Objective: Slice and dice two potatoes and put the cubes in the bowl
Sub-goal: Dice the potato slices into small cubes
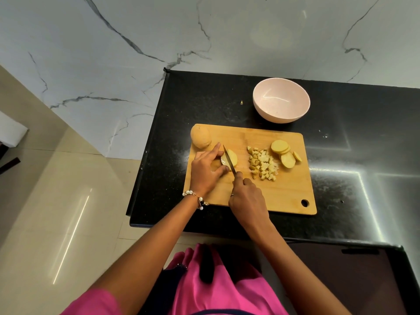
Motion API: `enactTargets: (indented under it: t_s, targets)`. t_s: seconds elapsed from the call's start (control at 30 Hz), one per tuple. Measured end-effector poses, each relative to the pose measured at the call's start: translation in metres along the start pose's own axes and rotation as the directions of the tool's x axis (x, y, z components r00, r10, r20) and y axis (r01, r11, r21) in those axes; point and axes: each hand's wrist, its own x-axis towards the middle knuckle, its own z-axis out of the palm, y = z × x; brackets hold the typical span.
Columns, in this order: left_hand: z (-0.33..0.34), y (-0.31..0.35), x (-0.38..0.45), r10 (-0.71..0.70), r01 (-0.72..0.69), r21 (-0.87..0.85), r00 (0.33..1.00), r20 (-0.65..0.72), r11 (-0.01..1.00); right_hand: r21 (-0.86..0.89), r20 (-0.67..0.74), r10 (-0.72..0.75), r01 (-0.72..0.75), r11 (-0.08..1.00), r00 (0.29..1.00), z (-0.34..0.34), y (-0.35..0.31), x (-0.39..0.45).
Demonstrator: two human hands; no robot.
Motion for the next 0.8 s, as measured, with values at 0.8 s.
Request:
enactTargets:
  t_s: [0.8]
  targets:
    - [-0.003,0.006,-0.001,-0.058,0.058,-0.042,0.998,-0.001,0.997,0.066,-0.024,0.003,-0.001,0.998,1.000,-0.003,0.006,-0.008]
